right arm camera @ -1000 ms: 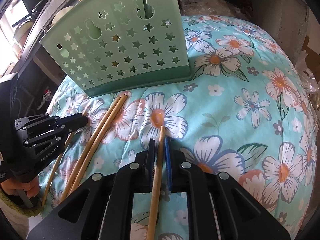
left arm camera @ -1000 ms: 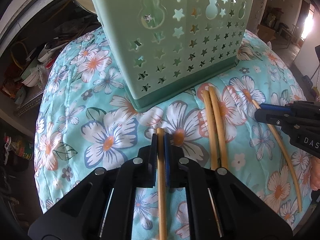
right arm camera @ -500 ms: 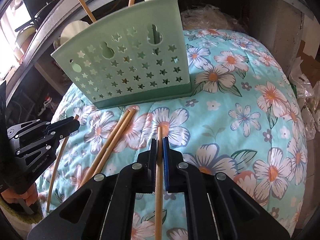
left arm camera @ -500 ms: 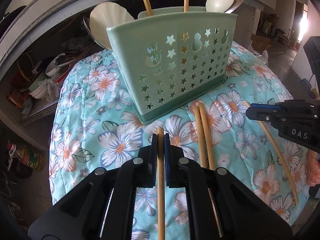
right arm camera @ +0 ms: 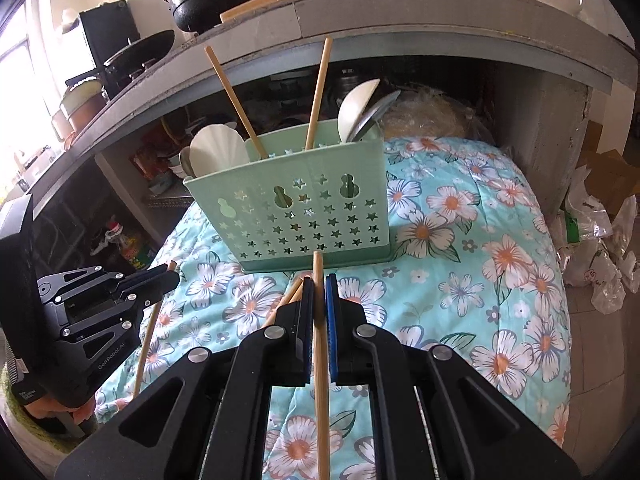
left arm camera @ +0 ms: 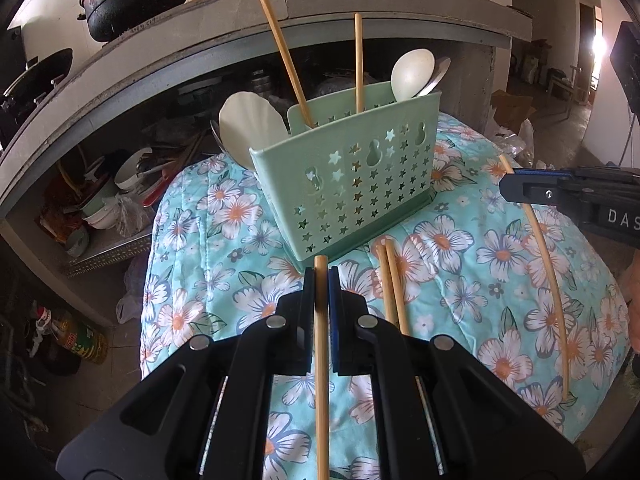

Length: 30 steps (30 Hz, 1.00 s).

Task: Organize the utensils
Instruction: 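Lift both chopsticks with both grippers up above the mint holder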

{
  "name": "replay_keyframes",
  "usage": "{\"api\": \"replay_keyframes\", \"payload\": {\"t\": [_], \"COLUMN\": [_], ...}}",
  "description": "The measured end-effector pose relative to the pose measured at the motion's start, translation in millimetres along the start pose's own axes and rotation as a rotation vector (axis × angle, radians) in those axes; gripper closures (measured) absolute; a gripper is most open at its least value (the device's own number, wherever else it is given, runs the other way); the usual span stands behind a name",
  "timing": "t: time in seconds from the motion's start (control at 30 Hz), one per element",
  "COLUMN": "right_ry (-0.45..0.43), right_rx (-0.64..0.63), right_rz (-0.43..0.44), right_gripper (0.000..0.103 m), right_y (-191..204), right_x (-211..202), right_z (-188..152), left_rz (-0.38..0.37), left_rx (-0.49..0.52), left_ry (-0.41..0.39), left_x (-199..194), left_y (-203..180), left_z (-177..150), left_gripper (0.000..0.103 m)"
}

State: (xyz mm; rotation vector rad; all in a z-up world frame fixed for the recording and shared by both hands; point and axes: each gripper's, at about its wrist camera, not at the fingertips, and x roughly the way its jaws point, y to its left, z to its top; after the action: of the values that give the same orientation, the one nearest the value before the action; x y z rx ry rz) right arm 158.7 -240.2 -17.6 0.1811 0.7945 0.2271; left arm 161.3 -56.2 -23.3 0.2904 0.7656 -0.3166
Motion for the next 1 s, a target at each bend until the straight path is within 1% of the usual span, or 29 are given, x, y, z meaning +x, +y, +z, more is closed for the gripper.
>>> {"api": "replay_keyframes", "payload": {"t": [0.5,0.7,0.9,1.0], "right_ry": [-0.126,-0.165,-0.201,-0.210], "right_rx": [-0.028,-0.031,-0.022,-0.015], "right_rz": [0.018,0.018,0.020,0.024], "right_gripper": [0.097,0.097,0.097,0.097], "right_y": [11,12,10,8], "right_x": [-54,-69,-84,-87], "right_z": [8,9,7,6], "left_rz": [0.041,0.053,0.052,0.036], "left_rx": [0.050,0.056,0.027,-0.002], "left_ry": [-0.072,-0.114,-0.166,-0.191], "left_x": [-38,-56,-79,-88], "left_y": [-10,-7,8,19], "left_z": [5,12,25,34], "left_gripper": [0.097,0.097,0.097,0.097]}}
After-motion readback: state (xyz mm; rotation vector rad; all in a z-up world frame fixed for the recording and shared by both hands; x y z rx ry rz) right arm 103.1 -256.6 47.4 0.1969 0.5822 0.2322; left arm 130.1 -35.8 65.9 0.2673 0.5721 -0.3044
